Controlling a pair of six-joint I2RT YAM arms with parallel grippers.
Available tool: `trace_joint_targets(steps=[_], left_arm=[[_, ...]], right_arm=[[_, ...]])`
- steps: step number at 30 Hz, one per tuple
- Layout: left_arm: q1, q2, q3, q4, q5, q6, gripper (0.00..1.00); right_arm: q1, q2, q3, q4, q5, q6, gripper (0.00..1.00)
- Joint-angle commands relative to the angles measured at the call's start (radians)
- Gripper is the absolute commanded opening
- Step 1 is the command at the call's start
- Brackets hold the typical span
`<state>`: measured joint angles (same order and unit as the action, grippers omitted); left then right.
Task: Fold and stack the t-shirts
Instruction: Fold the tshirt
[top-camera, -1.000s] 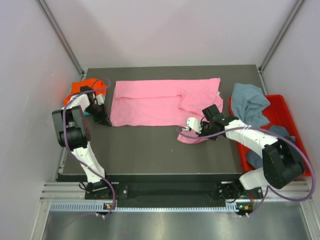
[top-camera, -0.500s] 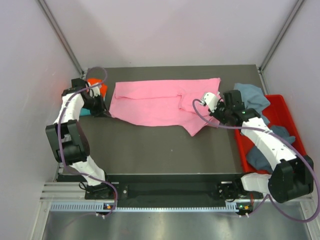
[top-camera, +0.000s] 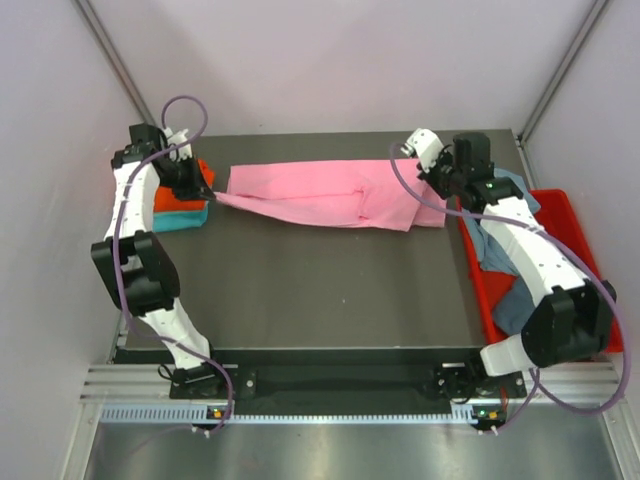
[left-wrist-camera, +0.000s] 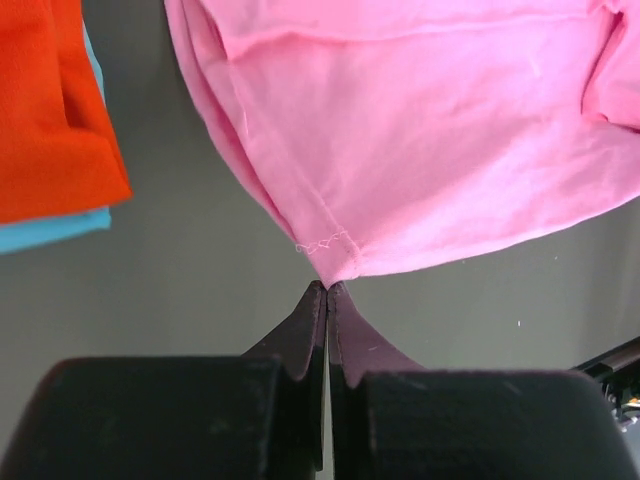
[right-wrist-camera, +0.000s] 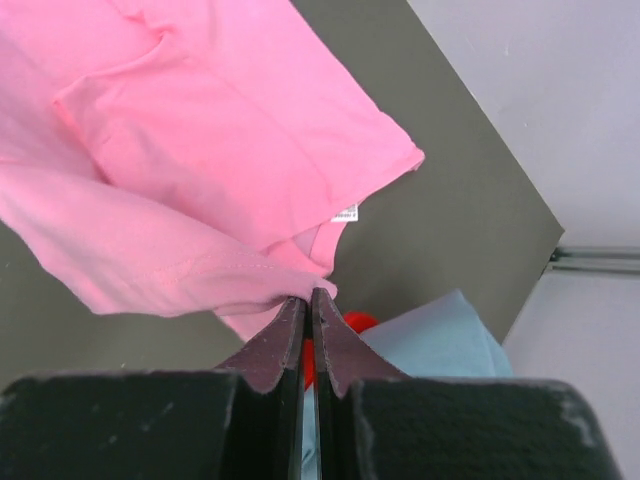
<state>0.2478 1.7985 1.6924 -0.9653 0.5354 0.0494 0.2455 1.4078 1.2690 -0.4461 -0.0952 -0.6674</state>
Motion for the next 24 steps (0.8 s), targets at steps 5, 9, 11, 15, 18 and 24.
trace_joint_targets(steps=[5,9,11,15,18,24], left_arm=[[0.002,0.22,0.202,-0.018,0.026,0.033,0.0],[-0.007,0.309,0.289,-0.007,0.021,0.033,0.0],[-0.015,0.335,0.335,0.002,0.018,0.035,0.0],[-0.025,0.406,0.404,0.005,0.008,0.038,0.0],[-0.03,0.438,0.44,0.017,-0.011,0.035,0.0],[-0.044,0.515,0.513,0.025,-0.052,0.053,0.0]], right_arm=[[-0.032,0.186,0.188,0.084,0.026,0.045,0.0],[-0.04,0.264,0.254,0.109,0.052,0.055,0.0],[-0.043,0.31,0.292,0.116,0.063,0.058,0.0],[-0.043,0.39,0.36,0.13,0.075,0.06,0.0],[-0.045,0.457,0.418,0.136,0.089,0.06,0.0],[-0.048,0.577,0.513,0.155,0.118,0.061,0.0]])
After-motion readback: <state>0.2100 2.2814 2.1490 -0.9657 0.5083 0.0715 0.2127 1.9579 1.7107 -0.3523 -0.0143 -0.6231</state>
